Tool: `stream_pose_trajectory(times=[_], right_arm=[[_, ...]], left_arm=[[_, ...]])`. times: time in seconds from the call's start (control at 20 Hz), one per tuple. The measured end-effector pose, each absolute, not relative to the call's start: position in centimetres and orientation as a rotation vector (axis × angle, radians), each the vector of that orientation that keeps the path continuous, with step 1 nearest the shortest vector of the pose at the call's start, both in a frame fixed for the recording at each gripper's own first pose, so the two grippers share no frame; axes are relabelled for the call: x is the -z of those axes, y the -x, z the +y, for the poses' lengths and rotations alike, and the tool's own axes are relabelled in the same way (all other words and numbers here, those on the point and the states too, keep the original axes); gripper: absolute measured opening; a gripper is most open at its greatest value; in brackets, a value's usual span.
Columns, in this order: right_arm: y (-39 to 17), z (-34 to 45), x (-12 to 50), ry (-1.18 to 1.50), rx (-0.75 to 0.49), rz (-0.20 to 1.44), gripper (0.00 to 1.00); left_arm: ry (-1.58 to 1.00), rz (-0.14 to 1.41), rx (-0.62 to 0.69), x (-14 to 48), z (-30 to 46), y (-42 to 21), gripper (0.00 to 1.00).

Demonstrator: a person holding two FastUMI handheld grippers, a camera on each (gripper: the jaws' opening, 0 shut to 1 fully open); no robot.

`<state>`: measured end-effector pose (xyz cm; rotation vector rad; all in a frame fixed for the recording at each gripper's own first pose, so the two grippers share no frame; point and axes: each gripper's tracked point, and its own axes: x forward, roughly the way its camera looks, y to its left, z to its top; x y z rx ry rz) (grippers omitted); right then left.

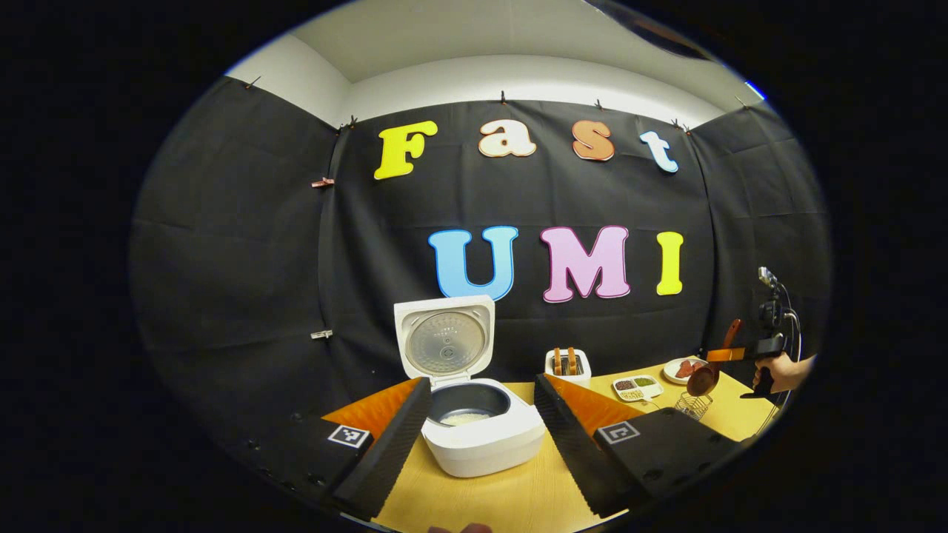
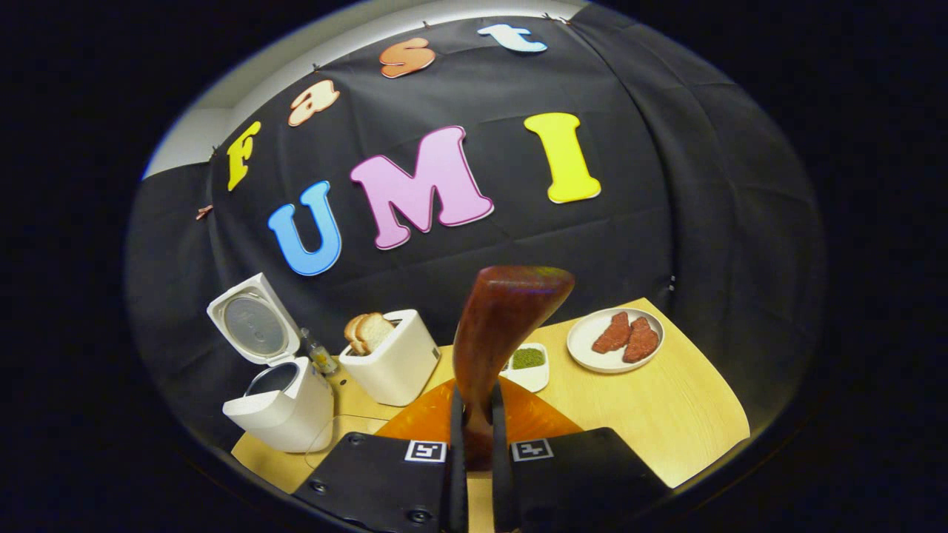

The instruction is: Close the left gripper, press the button to open the rice cooker; take a wooden spoon from the chopstick holder with the right hand, scoop a spoonful of rice and pour it into the rice cooker, then put the wooden spoon back into the chopstick holder.

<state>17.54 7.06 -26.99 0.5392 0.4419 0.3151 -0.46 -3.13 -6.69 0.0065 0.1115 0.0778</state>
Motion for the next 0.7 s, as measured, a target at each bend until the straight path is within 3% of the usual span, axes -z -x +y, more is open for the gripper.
stream_pose_trajectory(times=[0.35, 0.7], right_arm=[[-15.0, 19.6, 25.8, -0.305, -0.529, 0.472, 0.17], [-13.3, 26.4, 35.2, 0.145, -0.512, 0.66, 0.17]], left_arm=[[-0.011, 0.107, -0.038, 7.2, -1.5, 0.2, 0.96], [0.024, 0.116, -0.024, 8.3, 0.1, 0.2, 0.96]])
